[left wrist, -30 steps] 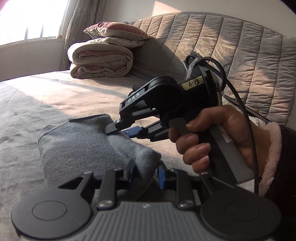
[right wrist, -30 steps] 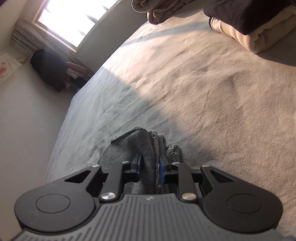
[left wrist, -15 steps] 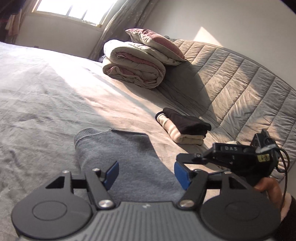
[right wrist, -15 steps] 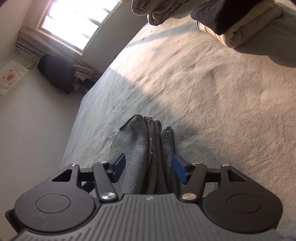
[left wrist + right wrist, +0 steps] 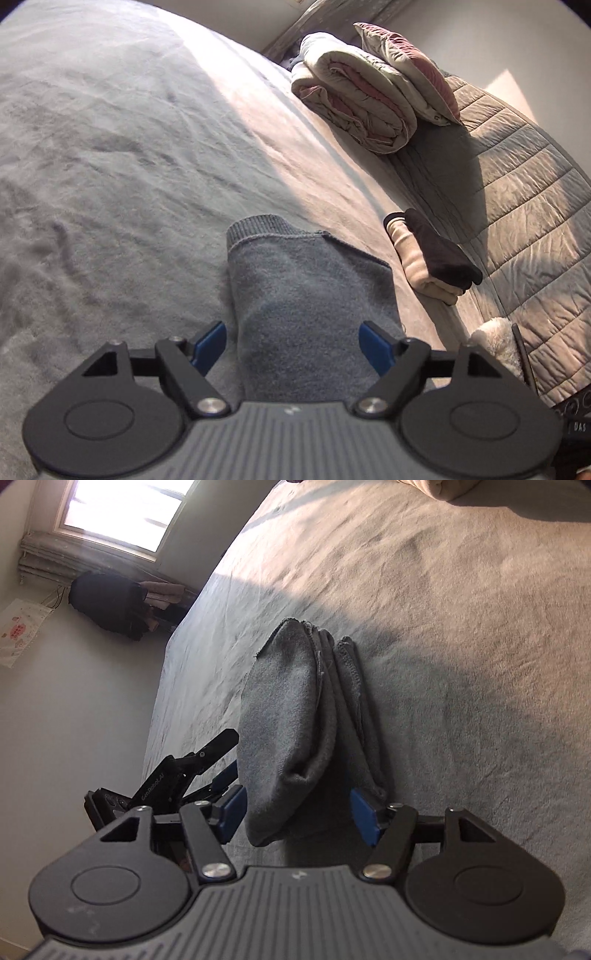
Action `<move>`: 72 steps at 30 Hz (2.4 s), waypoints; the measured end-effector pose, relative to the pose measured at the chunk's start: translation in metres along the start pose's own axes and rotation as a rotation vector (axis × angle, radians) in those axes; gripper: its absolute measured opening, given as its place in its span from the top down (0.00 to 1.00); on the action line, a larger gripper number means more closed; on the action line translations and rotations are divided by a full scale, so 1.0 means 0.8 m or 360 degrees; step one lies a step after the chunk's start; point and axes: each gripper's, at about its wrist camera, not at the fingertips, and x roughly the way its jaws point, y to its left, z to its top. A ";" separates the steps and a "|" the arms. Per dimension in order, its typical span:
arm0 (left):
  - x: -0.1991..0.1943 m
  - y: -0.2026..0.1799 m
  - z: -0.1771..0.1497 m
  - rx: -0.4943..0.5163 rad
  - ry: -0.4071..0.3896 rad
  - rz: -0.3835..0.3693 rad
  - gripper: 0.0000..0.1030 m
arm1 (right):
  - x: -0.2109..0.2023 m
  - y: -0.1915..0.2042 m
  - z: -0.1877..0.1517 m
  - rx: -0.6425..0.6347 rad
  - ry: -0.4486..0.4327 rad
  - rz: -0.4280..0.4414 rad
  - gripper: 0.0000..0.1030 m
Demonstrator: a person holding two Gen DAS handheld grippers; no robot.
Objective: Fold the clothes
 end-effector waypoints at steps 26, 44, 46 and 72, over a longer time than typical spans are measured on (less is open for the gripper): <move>0.038 0.004 0.017 -0.0343 -0.0160 -0.0077 0.84 | 0.021 -0.044 -0.050 0.0621 -0.0693 0.0187 0.79; -0.080 -0.027 -0.076 -0.0278 -0.0420 0.0395 0.52 | 0.009 -0.056 0.019 0.0437 -0.0435 -0.0007 0.45; -0.087 -0.031 -0.059 -0.0182 -0.0418 0.0370 0.40 | -0.001 -0.051 0.016 0.0391 -0.0513 -0.0031 0.38; -0.029 -0.044 0.008 0.0253 -0.0347 0.0127 0.38 | 0.013 0.019 0.008 -0.0385 -0.0768 -0.0483 0.52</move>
